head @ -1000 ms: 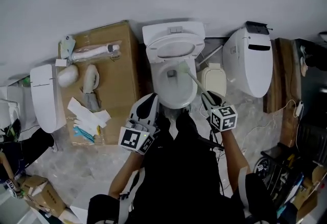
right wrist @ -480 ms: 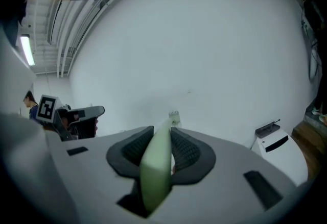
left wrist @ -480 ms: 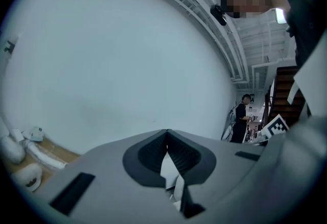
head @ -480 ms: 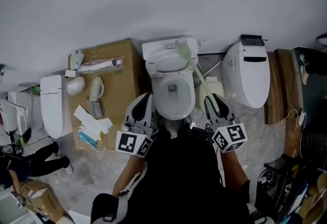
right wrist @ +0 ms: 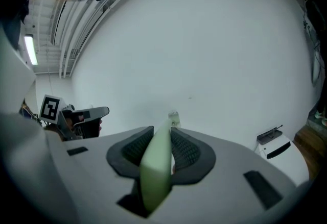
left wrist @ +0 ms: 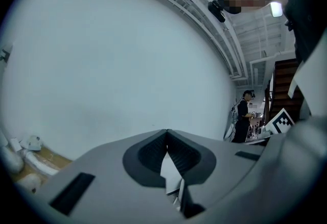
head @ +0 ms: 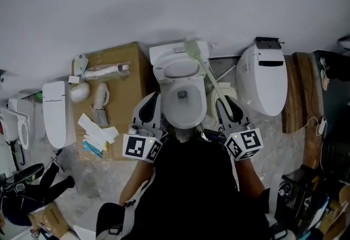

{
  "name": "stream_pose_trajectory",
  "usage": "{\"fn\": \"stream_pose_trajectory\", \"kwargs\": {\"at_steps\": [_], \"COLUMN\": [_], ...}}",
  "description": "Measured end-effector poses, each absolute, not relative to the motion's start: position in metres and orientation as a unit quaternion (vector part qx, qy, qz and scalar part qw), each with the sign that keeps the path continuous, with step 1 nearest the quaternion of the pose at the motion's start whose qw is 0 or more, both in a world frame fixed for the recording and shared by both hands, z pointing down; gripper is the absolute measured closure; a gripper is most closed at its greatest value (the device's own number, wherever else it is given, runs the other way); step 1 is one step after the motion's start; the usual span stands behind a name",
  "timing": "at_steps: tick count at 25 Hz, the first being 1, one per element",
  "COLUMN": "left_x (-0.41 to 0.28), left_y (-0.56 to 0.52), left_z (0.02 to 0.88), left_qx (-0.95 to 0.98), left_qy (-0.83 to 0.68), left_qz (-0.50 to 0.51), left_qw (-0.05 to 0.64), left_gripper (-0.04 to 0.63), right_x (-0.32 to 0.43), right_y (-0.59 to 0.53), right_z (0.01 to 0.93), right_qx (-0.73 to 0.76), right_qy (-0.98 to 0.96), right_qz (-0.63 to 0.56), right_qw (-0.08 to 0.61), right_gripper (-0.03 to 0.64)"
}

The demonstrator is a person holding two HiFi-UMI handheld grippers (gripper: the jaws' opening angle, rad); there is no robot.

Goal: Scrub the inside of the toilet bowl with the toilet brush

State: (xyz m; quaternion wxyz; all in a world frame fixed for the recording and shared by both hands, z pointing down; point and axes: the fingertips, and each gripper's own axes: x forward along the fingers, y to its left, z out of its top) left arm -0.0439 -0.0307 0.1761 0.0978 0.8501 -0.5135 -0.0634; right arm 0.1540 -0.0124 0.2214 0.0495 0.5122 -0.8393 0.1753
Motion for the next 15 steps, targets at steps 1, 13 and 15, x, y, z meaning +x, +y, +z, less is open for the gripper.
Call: {"fn": "stream_pose_trajectory", "kwargs": {"at_steps": [1,13,15], "left_x": [-0.043,-0.039,-0.039], "left_y": [-0.032,-0.042,-0.042], "left_z": [0.176,0.177,0.178], "left_qx": [0.85,0.85,0.85], "left_qy": [-0.513,-0.515,-0.515], "left_qz": [-0.063,-0.059,-0.059], "left_qw": [0.097,0.096,0.096], "left_gripper": [0.588,0.586,0.588], "right_x": [0.154,0.16,0.16], "right_y": [-0.013,-0.024,-0.024], "right_z": [0.221,0.221,0.221], "right_qx": [0.512,0.513,0.512], "right_qy": [-0.84,-0.84,-0.841], "right_qz": [0.174,0.169,0.167], "right_qw": [0.05,0.058,0.059], "right_gripper": [0.502,0.502,0.502]}}
